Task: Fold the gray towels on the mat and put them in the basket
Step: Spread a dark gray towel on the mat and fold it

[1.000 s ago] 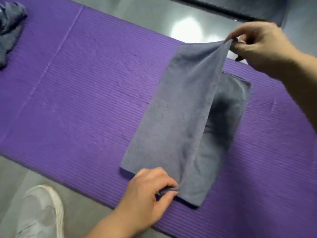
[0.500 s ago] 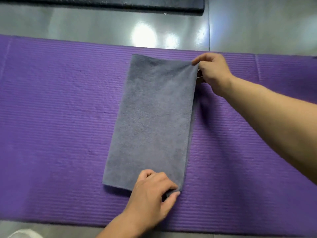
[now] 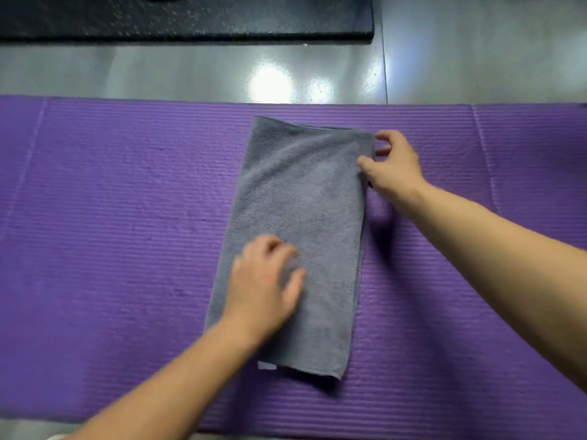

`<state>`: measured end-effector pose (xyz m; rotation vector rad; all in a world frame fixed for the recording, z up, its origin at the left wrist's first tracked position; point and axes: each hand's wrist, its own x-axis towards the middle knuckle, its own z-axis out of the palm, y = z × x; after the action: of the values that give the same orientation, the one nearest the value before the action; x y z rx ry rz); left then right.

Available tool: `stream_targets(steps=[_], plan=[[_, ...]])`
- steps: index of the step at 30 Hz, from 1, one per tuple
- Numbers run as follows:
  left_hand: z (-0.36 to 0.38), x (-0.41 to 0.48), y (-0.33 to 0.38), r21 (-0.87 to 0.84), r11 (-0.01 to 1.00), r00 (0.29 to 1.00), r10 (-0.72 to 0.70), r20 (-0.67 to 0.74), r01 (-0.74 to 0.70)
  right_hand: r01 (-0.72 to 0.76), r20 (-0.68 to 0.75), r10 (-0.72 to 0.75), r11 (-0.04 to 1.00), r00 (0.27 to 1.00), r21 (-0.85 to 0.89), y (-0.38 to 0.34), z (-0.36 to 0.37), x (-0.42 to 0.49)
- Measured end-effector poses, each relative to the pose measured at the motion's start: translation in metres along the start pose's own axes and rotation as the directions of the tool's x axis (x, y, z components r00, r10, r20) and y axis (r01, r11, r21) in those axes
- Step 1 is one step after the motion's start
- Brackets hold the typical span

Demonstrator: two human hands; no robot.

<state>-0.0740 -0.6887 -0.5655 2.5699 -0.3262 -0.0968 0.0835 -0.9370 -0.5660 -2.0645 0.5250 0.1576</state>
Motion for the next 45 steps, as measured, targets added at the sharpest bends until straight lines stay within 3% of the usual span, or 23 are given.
stream_targets(steps=[2,4,6,13,15,20,22,25,28,30,32,35,37,39,41,43,45], plan=[[-0.016,0.043,-0.034,0.07,0.97,0.972,-0.227,-0.062,0.231,-0.076,0.039,0.076,0.997,0.996,0.0,0.015,-0.001,-0.036],[-0.031,0.083,-0.057,0.028,0.899,0.9,-0.436,-0.002,0.436,-0.171,0.082,0.168,0.985,0.982,0.028,0.037,0.001,-0.078],[-0.04,0.114,-0.066,-0.053,0.841,0.843,-0.536,0.053,0.538,-0.233,0.116,0.225,0.971,0.967,0.055,0.049,0.003,-0.121],[-0.039,0.165,-0.063,-0.237,0.773,0.799,-0.6,0.023,0.588,-0.3,0.107,0.291,0.951,0.951,0.08,0.053,0.021,-0.166],[-0.036,0.174,-0.06,-0.31,0.746,0.789,-0.613,0.026,0.589,-0.287,0.114,0.285,0.958,0.952,0.004,0.049,0.022,-0.171],[-0.036,0.198,-0.056,-0.433,0.704,0.796,-0.602,0.058,0.563,-0.207,0.246,0.261,0.953,0.933,-0.223,0.053,0.02,-0.19],[-0.04,0.198,-0.058,-0.465,0.682,0.783,-0.62,0.04,0.564,-0.231,0.315,0.274,0.958,0.909,-0.168,0.06,0.021,-0.184],[-0.051,0.181,-0.067,-0.572,0.531,0.646,-0.764,-0.004,0.625,-0.279,0.258,0.268,0.96,0.928,0.009,0.072,0.007,-0.151],[-0.058,0.126,-0.075,-0.631,0.348,0.468,-0.883,0.028,0.694,-0.077,0.018,0.078,0.994,0.997,-0.078,0.062,-0.024,-0.099],[-0.053,0.076,-0.073,-0.656,0.286,0.447,-0.89,0.089,0.699,0.014,-0.009,-0.016,0.98,1.0,-0.199,0.047,-0.046,-0.064],[-0.052,0.043,-0.073,-0.723,0.249,0.458,-0.883,0.105,0.644,0.05,0.128,0.004,0.909,0.992,-0.413,0.034,-0.066,-0.037],[-0.059,0.039,-0.085,-0.745,0.278,0.453,-0.891,0.036,0.606,0.018,0.294,0.177,0.83,0.939,-0.557,0.03,-0.088,-0.015],[-0.066,0.048,-0.096,-0.665,0.359,0.516,-0.855,0.048,0.655,-0.016,0.361,0.22,0.871,0.906,-0.491,0.037,-0.096,-0.015],[-0.072,0.052,-0.1,-0.576,0.426,0.58,-0.808,0.106,0.698,-0.07,0.378,0.192,0.947,0.906,-0.314,0.044,-0.1,-0.013],[-0.077,0.05,-0.101,-0.517,0.466,0.623,-0.762,0.178,0.718,-0.088,0.255,0.114,0.99,0.96,-0.11,0.046,-0.097,-0.005],[-0.079,0.042,-0.1,-0.424,0.515,0.649,-0.706,0.283,0.745,-0.037,0.025,0.039,0.997,0.999,-0.064,0.047,-0.089,0.009],[-0.076,0.035,-0.094,-0.267,0.571,0.626,-0.652,0.427,0.776,-0.007,-0.145,0.001,0.999,0.989,-0.037,0.043,-0.079,0.019]])
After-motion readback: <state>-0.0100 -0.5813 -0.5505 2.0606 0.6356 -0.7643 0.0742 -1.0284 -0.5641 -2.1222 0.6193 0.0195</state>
